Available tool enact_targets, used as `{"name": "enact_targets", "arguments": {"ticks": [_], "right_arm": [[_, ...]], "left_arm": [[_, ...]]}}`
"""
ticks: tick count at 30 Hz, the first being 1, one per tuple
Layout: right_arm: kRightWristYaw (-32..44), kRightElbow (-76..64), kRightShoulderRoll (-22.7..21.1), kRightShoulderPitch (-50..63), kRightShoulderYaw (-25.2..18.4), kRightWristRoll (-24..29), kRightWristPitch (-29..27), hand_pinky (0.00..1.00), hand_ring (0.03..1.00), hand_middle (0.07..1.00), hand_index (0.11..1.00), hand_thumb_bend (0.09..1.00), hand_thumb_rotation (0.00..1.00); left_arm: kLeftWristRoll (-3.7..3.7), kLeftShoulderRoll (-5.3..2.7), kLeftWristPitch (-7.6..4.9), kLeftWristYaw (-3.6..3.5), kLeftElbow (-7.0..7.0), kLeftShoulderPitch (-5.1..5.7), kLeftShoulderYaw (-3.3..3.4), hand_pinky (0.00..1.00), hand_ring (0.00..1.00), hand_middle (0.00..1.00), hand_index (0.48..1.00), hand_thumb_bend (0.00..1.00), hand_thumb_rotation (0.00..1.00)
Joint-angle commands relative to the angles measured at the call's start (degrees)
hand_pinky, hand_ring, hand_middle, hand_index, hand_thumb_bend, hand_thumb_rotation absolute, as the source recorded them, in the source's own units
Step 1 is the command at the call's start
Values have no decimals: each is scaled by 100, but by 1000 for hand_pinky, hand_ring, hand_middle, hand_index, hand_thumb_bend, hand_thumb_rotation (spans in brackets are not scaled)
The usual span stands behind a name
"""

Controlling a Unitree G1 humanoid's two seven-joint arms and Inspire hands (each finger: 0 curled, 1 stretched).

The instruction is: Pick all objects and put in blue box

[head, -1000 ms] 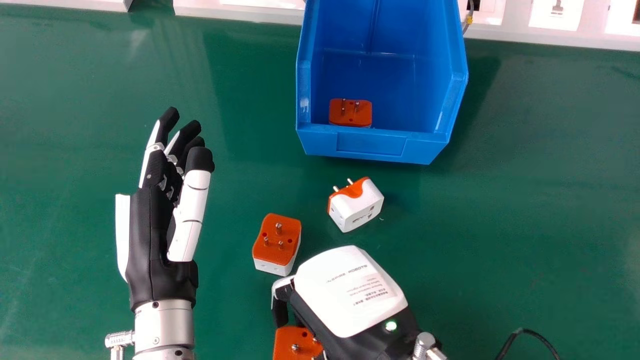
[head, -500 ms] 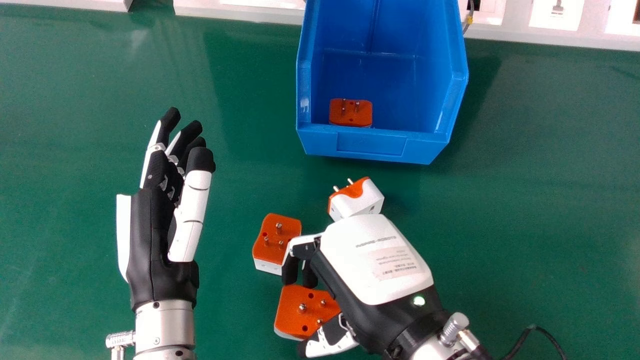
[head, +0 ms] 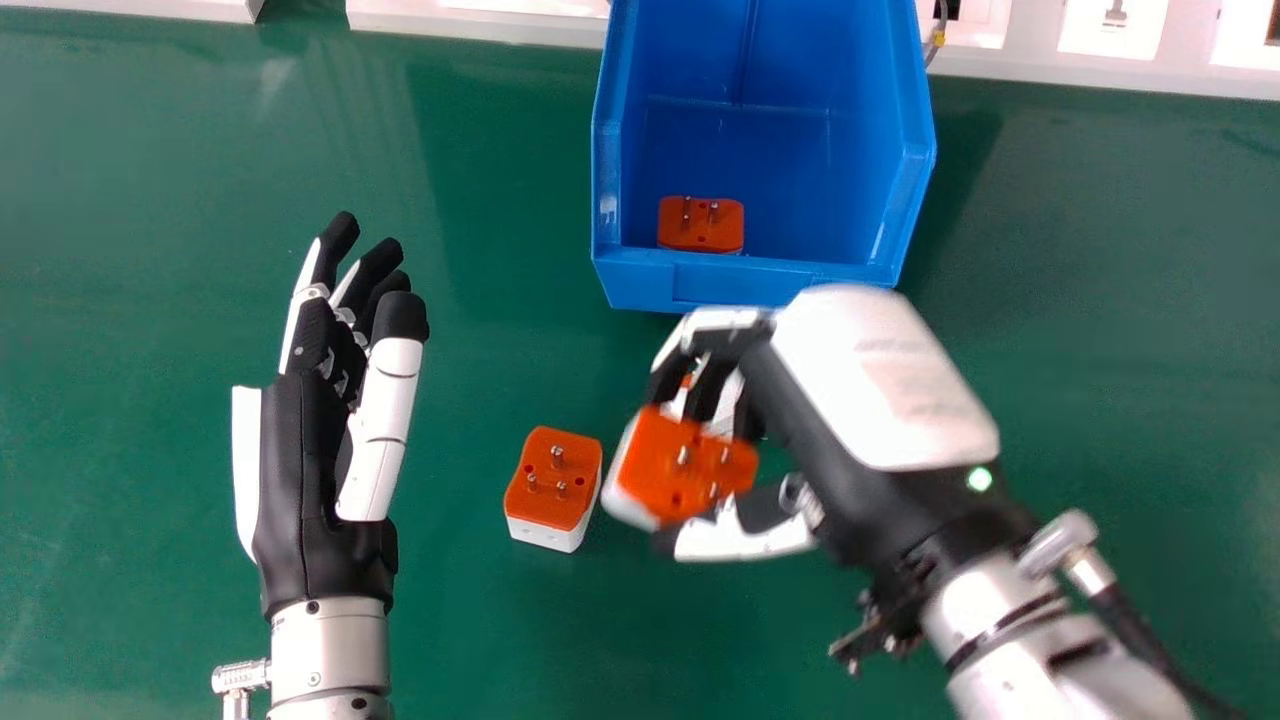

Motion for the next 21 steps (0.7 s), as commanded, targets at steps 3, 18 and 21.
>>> {"name": "enact_targets", "arguments": {"ticks": [3,18,21], "right_arm": [[-372,26,-8,-1034,-543,-67,14,209,381,482,522,508,0],[-1294,2816,-374,-4322,-852,318,-329,206,370,474,524,508,0],[-1650,4051,-438,-5164,-681,333,-546,206,370,474,524,508,0]], "left_arm": [[58,-38,-135,47,28,-109,-9,803,869,875,912,755,781],[-43,6,-189,-12,189,-297,72,802,868,874,912,756,782],[-32,9,-195,4,264,-368,101,802,868,874,912,756,782]]}}
